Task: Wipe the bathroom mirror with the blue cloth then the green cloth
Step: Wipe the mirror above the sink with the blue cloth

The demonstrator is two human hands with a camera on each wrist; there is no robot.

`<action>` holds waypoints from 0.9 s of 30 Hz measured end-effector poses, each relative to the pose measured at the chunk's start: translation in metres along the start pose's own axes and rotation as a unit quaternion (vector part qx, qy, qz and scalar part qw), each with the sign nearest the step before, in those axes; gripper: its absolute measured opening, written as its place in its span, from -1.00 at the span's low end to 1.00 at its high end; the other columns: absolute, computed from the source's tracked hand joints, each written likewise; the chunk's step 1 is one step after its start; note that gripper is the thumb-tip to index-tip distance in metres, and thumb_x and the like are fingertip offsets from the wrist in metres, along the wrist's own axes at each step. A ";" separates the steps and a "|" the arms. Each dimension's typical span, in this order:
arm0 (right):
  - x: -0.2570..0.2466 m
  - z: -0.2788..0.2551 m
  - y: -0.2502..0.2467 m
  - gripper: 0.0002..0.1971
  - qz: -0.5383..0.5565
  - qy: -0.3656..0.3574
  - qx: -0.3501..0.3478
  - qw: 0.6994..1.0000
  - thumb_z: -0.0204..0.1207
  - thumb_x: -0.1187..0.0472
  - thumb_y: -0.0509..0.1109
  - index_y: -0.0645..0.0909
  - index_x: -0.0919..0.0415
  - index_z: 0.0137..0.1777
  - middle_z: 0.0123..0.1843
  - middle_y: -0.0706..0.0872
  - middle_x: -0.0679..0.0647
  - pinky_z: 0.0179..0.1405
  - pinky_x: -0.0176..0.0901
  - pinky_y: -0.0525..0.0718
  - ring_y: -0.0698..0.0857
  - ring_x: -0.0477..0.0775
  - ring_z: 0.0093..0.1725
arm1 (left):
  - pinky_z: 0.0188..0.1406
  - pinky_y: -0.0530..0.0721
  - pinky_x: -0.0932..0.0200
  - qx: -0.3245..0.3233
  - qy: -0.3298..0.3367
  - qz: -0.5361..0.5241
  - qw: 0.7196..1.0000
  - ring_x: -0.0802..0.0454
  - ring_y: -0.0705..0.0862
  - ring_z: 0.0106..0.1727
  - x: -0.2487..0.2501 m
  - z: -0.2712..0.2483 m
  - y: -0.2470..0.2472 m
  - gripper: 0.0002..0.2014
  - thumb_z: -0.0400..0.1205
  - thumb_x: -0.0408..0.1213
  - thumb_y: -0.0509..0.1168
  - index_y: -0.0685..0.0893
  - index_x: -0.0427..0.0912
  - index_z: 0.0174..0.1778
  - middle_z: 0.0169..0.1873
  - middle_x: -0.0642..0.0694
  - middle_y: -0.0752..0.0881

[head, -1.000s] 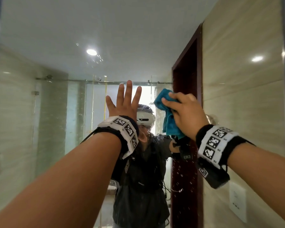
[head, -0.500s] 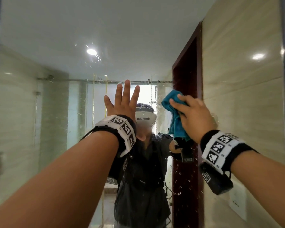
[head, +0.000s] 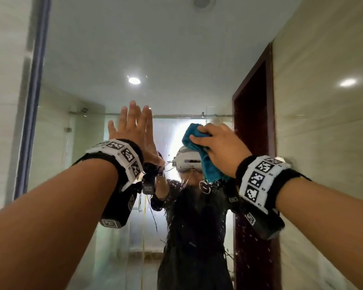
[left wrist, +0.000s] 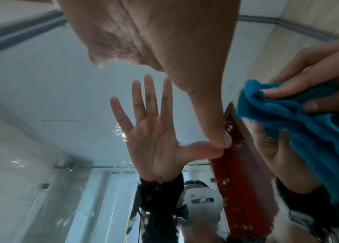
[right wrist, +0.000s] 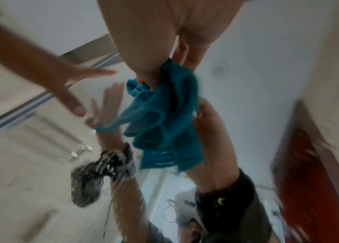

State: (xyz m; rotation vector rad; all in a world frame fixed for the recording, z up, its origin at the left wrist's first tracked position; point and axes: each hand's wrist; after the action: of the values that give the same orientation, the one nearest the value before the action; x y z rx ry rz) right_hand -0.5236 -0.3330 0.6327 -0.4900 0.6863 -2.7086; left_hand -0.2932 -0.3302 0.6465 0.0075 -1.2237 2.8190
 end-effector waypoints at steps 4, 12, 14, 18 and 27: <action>-0.018 0.036 -0.003 -0.50 -0.039 -0.038 0.003 0.999 0.54 0.31 0.36 0.47 -0.05 0.46 0.44 0.44 0.10 0.31 0.03 0.47 0.40 0.26 0.34 | 0.60 -0.02 -0.26 0.002 0.003 -0.043 0.999 -0.08 -0.37 0.63 -0.009 0.010 0.006 0.50 0.07 0.37 0.54 -0.51 0.02 0.56 0.57 -0.02 -0.50; -0.048 0.124 -0.030 -0.52 -0.037 0.011 0.039 0.999 0.60 0.30 0.18 0.39 0.03 0.51 0.44 0.38 0.21 0.29 0.00 0.40 0.34 0.24 0.38 | 0.60 0.03 -0.27 0.014 0.016 -0.046 0.999 -0.07 -0.35 0.64 -0.013 0.013 0.010 0.50 0.07 0.31 0.58 -0.47 0.03 0.58 0.58 0.00 -0.48; -0.058 0.135 -0.030 -0.48 -0.073 0.003 0.026 0.997 0.61 0.23 0.21 0.28 0.04 0.57 0.56 0.26 0.16 0.42 0.01 0.35 0.25 0.24 0.48 | 0.60 0.02 -0.28 0.010 0.015 -0.045 0.999 -0.07 -0.36 0.63 -0.014 0.014 0.009 0.50 0.07 0.30 0.58 -0.47 0.02 0.58 0.58 0.00 -0.49; -0.060 0.125 -0.024 -0.44 -0.106 -0.051 0.001 0.993 0.61 0.15 0.18 0.18 0.00 0.61 0.65 0.12 0.04 0.52 -0.04 0.22 0.18 0.19 0.53 | 0.59 0.00 -0.28 0.008 0.017 -0.046 0.999 -0.07 -0.36 0.63 -0.015 0.015 0.010 0.51 0.07 0.32 0.57 -0.49 0.02 0.57 0.57 0.00 -0.50; -0.002 0.079 -0.032 -0.55 -0.063 -0.070 0.028 0.995 0.61 0.23 0.25 0.43 -0.10 0.48 0.51 0.40 0.03 0.41 -0.03 0.33 0.35 0.20 0.38 | 0.59 0.02 -0.31 0.005 0.018 -0.055 0.998 -0.08 -0.36 0.63 -0.014 0.012 0.008 0.50 0.08 0.29 0.58 -0.49 0.02 0.58 0.58 0.00 -0.49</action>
State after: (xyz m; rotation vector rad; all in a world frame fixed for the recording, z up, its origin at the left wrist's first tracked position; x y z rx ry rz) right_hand -0.4975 -0.3367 0.7139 -0.7236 0.5567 -2.7672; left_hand -0.2798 -0.3450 0.6482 0.0230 -1.1645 2.7191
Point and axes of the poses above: each hand's wrist, its own z-axis towards the middle knuckle, its own y-axis out of the palm, x = y × z
